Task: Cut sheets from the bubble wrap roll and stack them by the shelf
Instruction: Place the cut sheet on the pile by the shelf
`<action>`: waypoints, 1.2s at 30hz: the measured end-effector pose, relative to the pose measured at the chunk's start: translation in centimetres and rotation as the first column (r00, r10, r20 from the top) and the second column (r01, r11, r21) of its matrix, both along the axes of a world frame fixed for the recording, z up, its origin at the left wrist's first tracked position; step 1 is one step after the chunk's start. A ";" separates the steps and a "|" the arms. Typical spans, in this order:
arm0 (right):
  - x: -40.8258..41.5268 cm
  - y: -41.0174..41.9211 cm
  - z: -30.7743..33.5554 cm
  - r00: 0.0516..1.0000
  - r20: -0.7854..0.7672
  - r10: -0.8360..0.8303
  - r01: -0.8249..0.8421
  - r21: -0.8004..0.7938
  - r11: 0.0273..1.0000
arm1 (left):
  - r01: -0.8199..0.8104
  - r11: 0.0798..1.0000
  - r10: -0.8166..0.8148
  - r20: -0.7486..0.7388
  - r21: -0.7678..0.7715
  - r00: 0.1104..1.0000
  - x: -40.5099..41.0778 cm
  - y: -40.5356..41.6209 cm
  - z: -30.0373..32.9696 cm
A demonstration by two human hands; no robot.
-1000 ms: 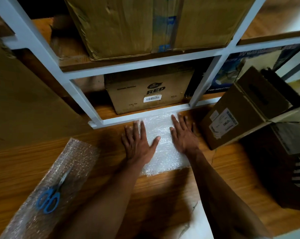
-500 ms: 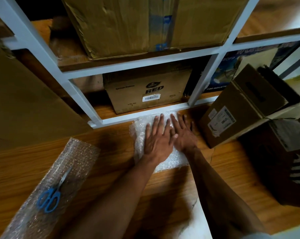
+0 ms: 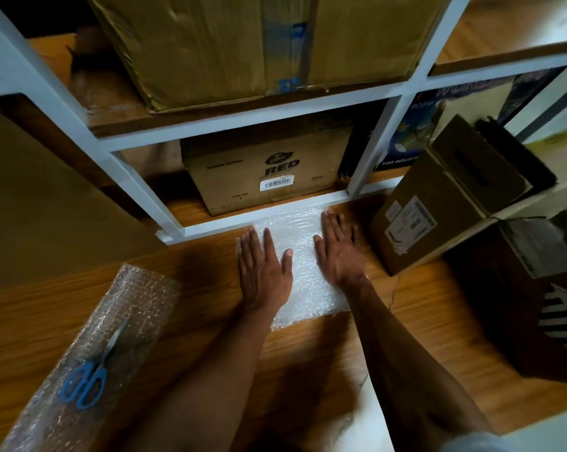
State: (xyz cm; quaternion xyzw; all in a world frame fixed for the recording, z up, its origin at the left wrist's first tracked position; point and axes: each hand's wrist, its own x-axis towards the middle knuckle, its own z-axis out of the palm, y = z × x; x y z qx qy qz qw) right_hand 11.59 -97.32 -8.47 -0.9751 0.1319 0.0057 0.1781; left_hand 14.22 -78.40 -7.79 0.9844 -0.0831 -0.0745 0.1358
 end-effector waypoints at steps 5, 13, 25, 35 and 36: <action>0.0 0.6 0.2 1.000 0.011 -0.027 0.026 0.065 0.998 | -0.040 0.998 0.039 -0.013 -0.058 0.999 0.1 1.3 -0.1; -0.6 1.7 0.0 0.997 0.069 -0.036 0.019 0.227 0.974 | -0.067 0.985 0.060 -0.047 -0.160 0.997 -1.1 3.0 0.5; -1.5 3.3 1.2 0.992 0.124 -0.037 0.009 0.220 0.975 | -0.199 0.951 0.180 -0.102 -0.235 0.978 -1.7 4.0 1.6; -5.6 5.6 1.4 0.962 0.095 -0.256 0.264 -0.081 0.961 | -0.171 0.945 0.151 -0.090 -0.279 0.984 -4.0 4.9 2.1; -5.6 5.6 1.2 0.964 0.083 -0.251 0.257 -0.072 0.964 | -0.178 0.943 0.157 -0.095 -0.280 0.983 -4.1 4.7 2.2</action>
